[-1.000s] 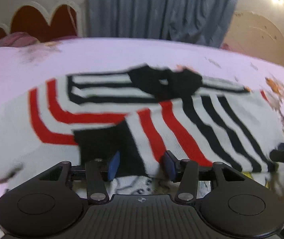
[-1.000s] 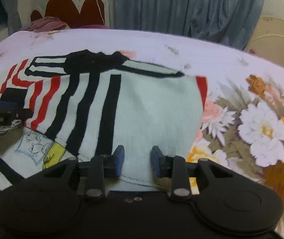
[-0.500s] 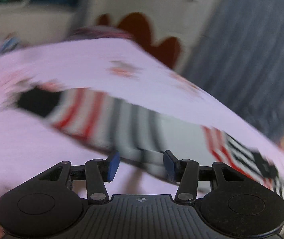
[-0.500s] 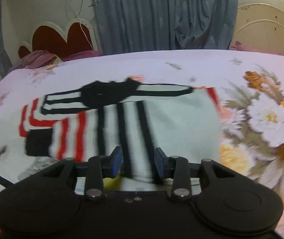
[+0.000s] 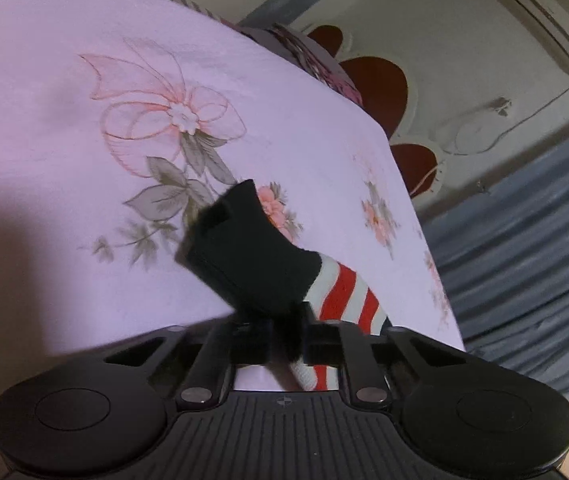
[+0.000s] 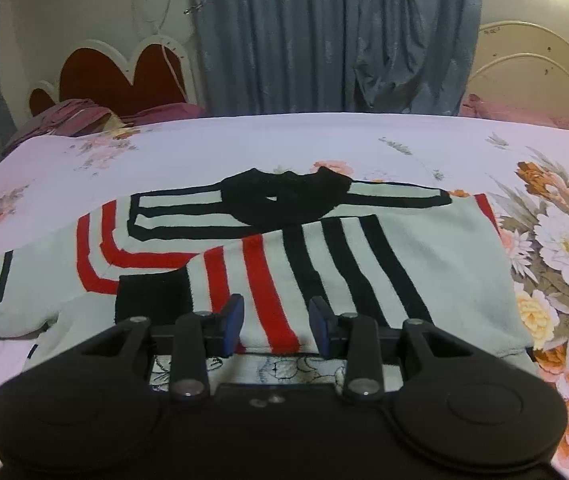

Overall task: Fold small clothes
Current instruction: 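Grasp the black cuff of the other sleeve with the left tool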

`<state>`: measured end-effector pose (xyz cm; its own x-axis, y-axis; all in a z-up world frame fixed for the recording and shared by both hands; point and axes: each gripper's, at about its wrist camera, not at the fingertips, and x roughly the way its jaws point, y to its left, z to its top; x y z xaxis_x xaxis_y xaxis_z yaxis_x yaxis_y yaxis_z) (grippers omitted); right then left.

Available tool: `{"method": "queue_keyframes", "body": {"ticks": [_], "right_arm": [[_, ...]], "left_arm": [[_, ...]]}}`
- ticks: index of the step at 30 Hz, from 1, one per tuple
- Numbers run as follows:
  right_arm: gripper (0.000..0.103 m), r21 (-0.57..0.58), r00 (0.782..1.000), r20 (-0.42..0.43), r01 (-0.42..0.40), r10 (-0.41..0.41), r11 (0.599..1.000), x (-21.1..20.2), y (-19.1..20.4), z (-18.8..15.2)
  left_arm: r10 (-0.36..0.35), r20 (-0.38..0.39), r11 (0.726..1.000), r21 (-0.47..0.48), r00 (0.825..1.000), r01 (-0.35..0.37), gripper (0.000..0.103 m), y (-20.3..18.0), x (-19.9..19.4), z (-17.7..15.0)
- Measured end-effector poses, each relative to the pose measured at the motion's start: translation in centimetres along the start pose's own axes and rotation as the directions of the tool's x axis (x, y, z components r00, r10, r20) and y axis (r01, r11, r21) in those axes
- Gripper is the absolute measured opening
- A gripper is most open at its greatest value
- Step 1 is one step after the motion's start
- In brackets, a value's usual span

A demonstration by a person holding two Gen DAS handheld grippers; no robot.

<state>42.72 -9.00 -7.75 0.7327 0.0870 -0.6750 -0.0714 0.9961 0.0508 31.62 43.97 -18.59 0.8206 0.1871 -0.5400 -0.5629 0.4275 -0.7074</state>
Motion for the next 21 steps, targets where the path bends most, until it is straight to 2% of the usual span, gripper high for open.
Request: {"method": "queue_keyframes", "body": {"ticks": [2, 5, 8, 9, 11, 13, 16, 21], "right_arm": [[0.034, 0.014, 1.0, -0.011, 0.014, -0.014, 1.0, 0.1, -0.2, -0.1], [0.034, 0.015, 1.0, -0.008, 0.029, -0.029, 0.999, -0.1, -0.4, -0.2], [0.034, 0.027, 0.999, 0.0, 0.033, -0.033, 0.999, -0.3, -0.6, -0.2], [0.034, 0.033, 0.999, 0.002, 0.033, -0.033, 0.999, -0.3, -0.8, -0.2], [0.034, 0.05, 0.999, 0.006, 0.032, -0.032, 0.998, -0.3, -1.2, -0.1], [0.034, 0.075, 1.0, 0.009, 0.026, -0.027, 0.997, -0.2, -1.6, 0.0], [0.034, 0.113, 1.0, 0.02, 0.021, -0.023, 0.993, -0.3, -2.6, 0.2], [0.034, 0.169, 1.0, 0.016, 0.014, -0.017, 0.986, -0.2, -5.1, 0.0]], "left_arm": [[-0.007, -0.016, 0.999, 0.034, 1.0, 0.008, 0.004, -0.8, 1.1, 0.1], [-0.066, -0.056, 0.989, 0.131, 0.996, 0.072, 0.004, -4.3, 2.0, -0.6], [-0.15, -0.135, 0.948, 0.262, 0.979, 0.181, 0.004, -9.7, 2.8, -3.2], [-0.172, -0.168, 0.925, 0.31, 0.971, 0.218, 0.004, -11.8, 2.9, -4.5], [-0.215, -0.243, 0.86, 0.411, 0.946, 0.301, 0.004, -16.5, 3.0, -8.1], [-0.218, -0.3, 0.785, 0.511, 0.929, 0.349, 0.004, -20.7, 3.1, -12.1], [-0.203, -0.399, 0.702, 0.577, 0.894, 0.417, 0.004, -25.4, 4.0, -17.9], [-0.125, -0.513, 0.6, 0.643, 0.85, 0.476, 0.004, -30.8, 6.2, -26.0]]}}
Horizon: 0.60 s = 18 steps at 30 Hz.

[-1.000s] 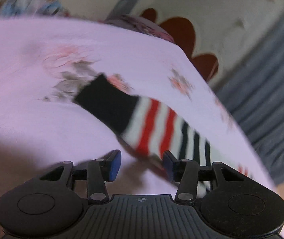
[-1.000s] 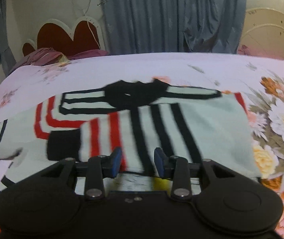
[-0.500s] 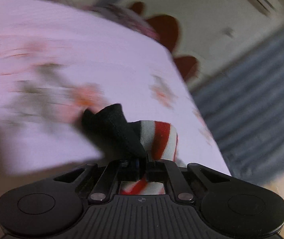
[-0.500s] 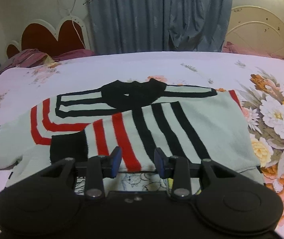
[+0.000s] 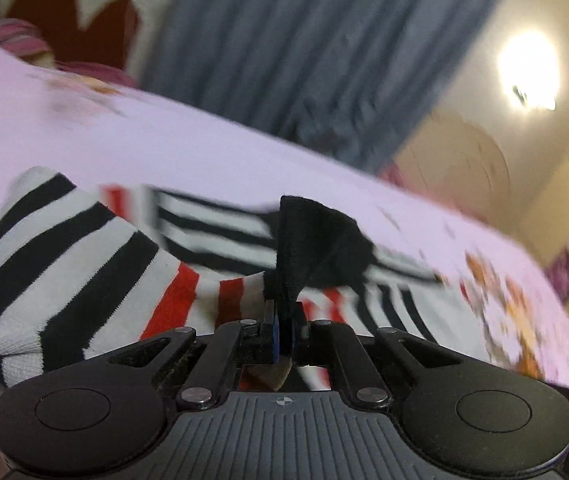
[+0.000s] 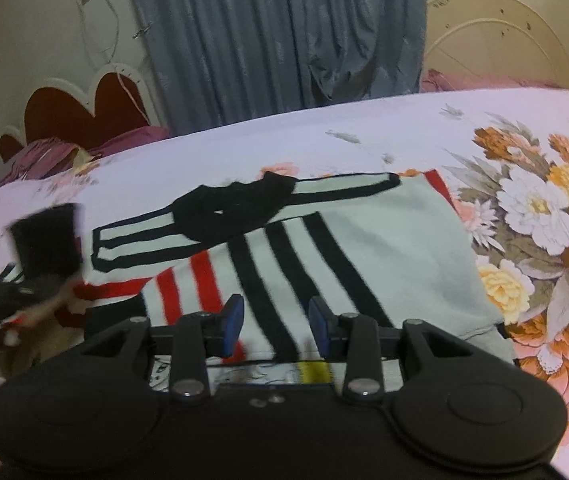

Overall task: Fold small clothes
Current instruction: 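Grasp the black cuff of the other sleeve with the left tool, then fold that sleeve across the sweater body with the left tool and release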

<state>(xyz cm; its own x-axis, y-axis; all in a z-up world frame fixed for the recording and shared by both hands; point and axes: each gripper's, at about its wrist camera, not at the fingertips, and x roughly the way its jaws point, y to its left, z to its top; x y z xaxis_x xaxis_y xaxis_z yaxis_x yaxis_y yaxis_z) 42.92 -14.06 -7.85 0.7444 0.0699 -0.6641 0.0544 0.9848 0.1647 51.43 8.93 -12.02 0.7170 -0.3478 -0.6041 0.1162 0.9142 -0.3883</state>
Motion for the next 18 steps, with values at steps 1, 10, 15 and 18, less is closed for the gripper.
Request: {"method": "queue_keyframes", "body": {"ticks": [1, 10, 15, 18], "right_arm": [[0.034, 0.01, 1.0, -0.004, -0.004, 0.004, 1.0, 0.1, -0.5, 0.1], [0.058, 0.191, 0.984, -0.02, -0.168, 0.175, 0.967, 1.2, -5.2, 0.9], [0.057, 0.3, 0.949, -0.055, -0.281, 0.31, 0.912, 3.1, -5.2, 0.9], [0.058, 0.354, 0.924, -0.092, -0.317, 0.37, 0.88, 4.8, -4.7, 0.8]], "left_arm": [[0.003, -0.034, 1.0, 0.028, 0.999, -0.002, 0.004, -1.6, 1.0, -0.7], [-0.007, -0.091, 0.988, 0.155, 0.996, 0.022, 0.05, -7.5, 1.5, -3.2], [0.065, 0.053, 0.995, 0.066, 0.996, -0.069, 0.05, -1.7, -4.7, -1.7], [0.186, 0.091, 0.982, 0.029, 0.978, -0.189, 0.049, 3.1, -7.2, -1.7]]}}
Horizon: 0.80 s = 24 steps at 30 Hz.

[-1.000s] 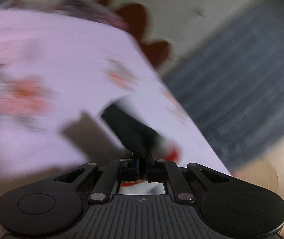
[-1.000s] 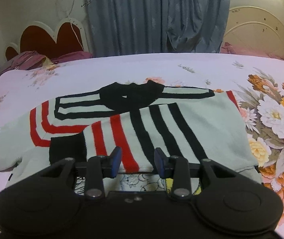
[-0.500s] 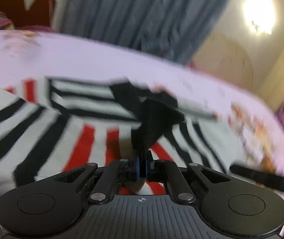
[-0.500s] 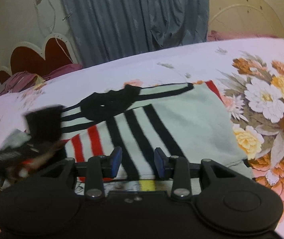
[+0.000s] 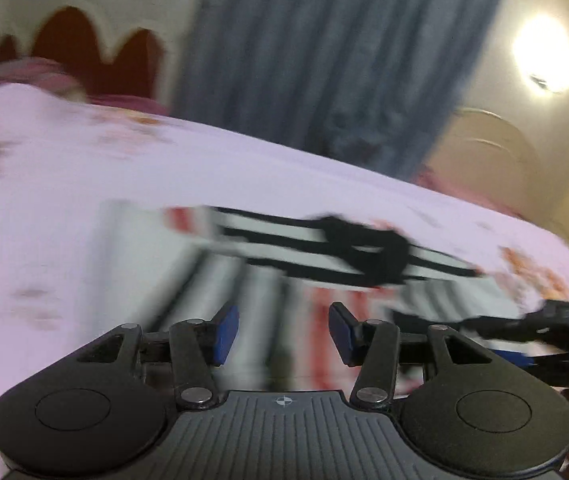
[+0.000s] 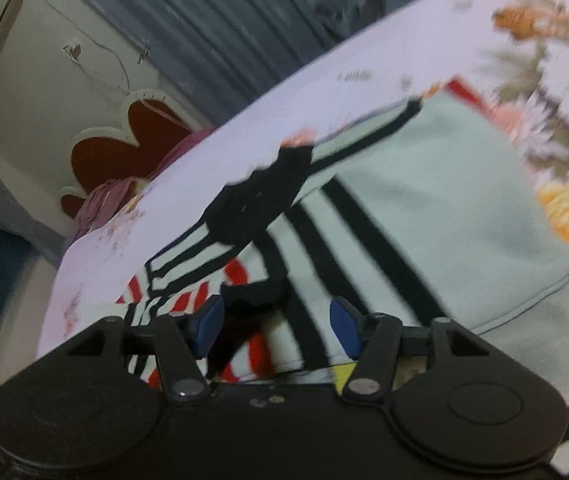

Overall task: Fold small clothes
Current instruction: 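Fold that sleeve across the sweater body with the left tool and release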

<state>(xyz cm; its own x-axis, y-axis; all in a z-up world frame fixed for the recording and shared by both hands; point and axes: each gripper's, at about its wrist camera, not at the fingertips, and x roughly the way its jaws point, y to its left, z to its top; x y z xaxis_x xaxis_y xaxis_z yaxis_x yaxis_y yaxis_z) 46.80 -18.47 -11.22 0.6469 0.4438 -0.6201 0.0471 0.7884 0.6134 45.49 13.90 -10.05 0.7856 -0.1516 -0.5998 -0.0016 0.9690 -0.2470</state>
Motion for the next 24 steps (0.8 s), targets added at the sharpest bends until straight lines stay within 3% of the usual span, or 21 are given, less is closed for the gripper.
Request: {"method": "queue_keyframes", "body": {"ticks": [4, 7, 8, 11, 13, 17, 21, 23, 24], "right_arm": [[0.056, 0.091, 0.996, -0.061, -0.059, 0.065, 0.994, 2.3, -0.2, 0.4], [0.039, 0.08, 0.995, -0.088, -0.042, 0.049, 0.996, 3.9, 0.5, 0.6], [0.039, 0.071, 0.995, -0.094, -0.033, 0.039, 0.997, 4.2, 0.8, 0.8], [0.049, 0.059, 0.997, -0.073, -0.014, 0.018, 0.998, 3.4, 1.5, 1.3], [0.068, 0.081, 0.998, -0.052, -0.029, 0.033, 0.996, 2.6, 1.3, 1.6], [0.069, 0.13, 0.995, -0.089, -0.032, 0.044, 0.991, 2.9, 1.0, 1.9], [0.056, 0.151, 0.986, -0.166, 0.027, -0.002, 0.988, 4.6, 0.9, 1.0], [0.04, 0.121, 0.987, -0.157, 0.047, -0.028, 0.992, 5.0, 1.1, 0.6], [0.021, 0.1, 0.987, -0.155, 0.054, -0.038, 0.994, 5.2, 1.2, 0.6]], "left_arm": [[0.062, -0.035, 0.997, -0.041, 0.997, -0.064, 0.049, 4.0, 0.1, -0.5], [0.067, -0.04, 0.997, -0.027, 0.997, -0.068, 0.049, 3.9, 1.2, -1.5], [0.071, -0.043, 0.997, -0.01, 0.997, -0.071, 0.049, 3.7, 1.4, -1.5], [0.07, -0.038, 0.997, 0.015, 0.997, -0.069, 0.049, 3.3, 1.3, -1.8], [0.066, -0.037, 0.998, 0.011, 0.997, -0.066, 0.049, 3.7, 1.0, -1.8], [0.064, -0.032, 0.998, 0.007, 0.997, -0.064, 0.049, 3.6, 1.0, -1.9], [0.064, -0.032, 0.998, 0.022, 0.997, -0.063, 0.049, 3.5, 0.9, -2.0], [0.063, -0.032, 0.998, 0.026, 0.998, -0.062, 0.049, 3.4, 0.7, -1.9], [0.06, -0.026, 0.998, 0.024, 0.998, -0.06, 0.049, 3.5, 0.7, -1.8]]}}
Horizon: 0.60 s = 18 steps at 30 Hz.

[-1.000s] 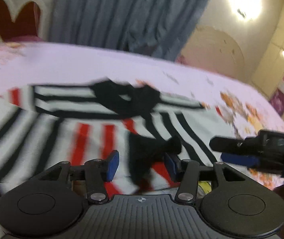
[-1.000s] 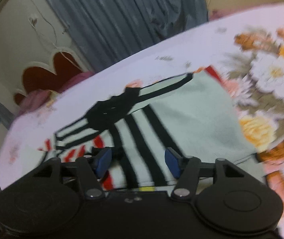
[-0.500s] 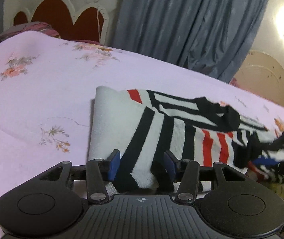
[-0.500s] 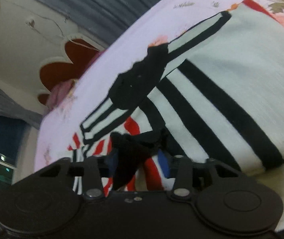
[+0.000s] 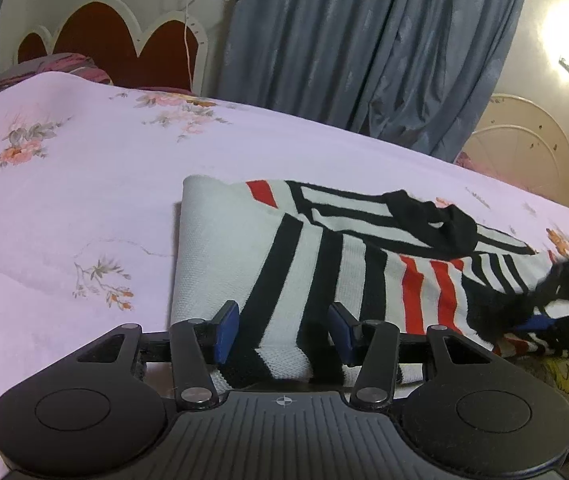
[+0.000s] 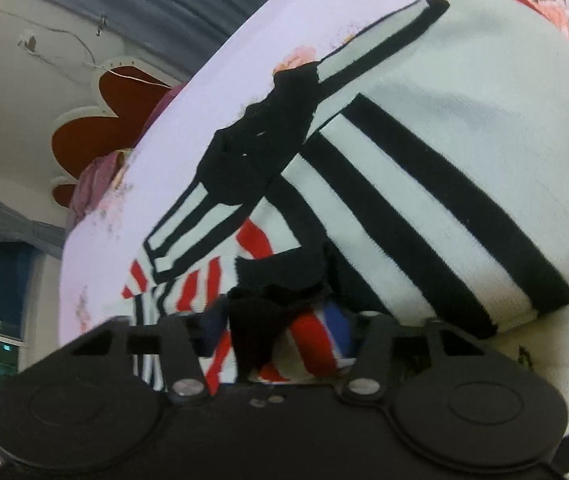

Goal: Fold small clothes

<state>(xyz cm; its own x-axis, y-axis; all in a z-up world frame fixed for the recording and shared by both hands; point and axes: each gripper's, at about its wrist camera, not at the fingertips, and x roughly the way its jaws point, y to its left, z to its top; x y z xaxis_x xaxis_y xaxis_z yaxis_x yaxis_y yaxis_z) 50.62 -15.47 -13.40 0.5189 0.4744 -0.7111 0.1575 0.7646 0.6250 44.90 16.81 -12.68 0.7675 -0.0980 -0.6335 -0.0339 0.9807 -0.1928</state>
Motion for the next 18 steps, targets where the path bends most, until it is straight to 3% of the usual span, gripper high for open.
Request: {"method": "queue_keyframes", "body": {"ticks": [1, 5, 7, 9, 11, 13, 18], "right_arm": [[0.009, -0.036, 1.0, 0.006, 0.014, -0.014, 0.999, 0.0, 0.2, 0.0], [0.009, -0.304, 0.99, 0.137, 0.064, -0.022, 0.95, -2.9, 3.4, -0.5], [0.008, -0.435, 0.967, 0.256, 0.122, -0.008, 0.892, -5.8, 5.0, -0.6], [0.008, -0.495, 0.934, 0.357, 0.202, -0.014, 0.845, -8.2, 5.2, -0.5], [0.008, -0.466, 0.919, 0.388, 0.259, -0.067, 0.846, -9.1, 3.4, 0.5], [0.008, -0.411, 0.927, 0.347, 0.287, -0.142, 0.865, -8.3, 0.7, 1.5], [0.008, -0.366, 0.938, 0.32, 0.254, -0.135, 0.895, -8.3, -2.0, 1.2]], "left_arm": [[-0.005, 0.008, 1.0, -0.003, 1.0, 0.005, 0.049, 0.0, -0.1, 0.1], [-0.034, 0.039, 0.999, 0.004, 0.999, 0.034, 0.049, -0.7, -0.1, 0.9], [-0.059, 0.029, 0.998, 0.021, 0.998, 0.059, 0.049, -1.4, 0.4, 1.4], [-0.073, -0.011, 0.996, 0.045, 0.997, 0.073, 0.049, -2.5, 1.4, 1.8], [-0.068, -0.059, 0.995, 0.075, 0.996, 0.072, 0.049, -3.6, 2.6, 1.6], [-0.076, -0.076, 0.993, 0.088, 0.994, 0.082, 0.049, -4.4, 3.2, 1.3], [-0.074, -0.079, 0.99, 0.111, 0.994, 0.083, 0.049, -5.2, 3.2, 0.9]]}}
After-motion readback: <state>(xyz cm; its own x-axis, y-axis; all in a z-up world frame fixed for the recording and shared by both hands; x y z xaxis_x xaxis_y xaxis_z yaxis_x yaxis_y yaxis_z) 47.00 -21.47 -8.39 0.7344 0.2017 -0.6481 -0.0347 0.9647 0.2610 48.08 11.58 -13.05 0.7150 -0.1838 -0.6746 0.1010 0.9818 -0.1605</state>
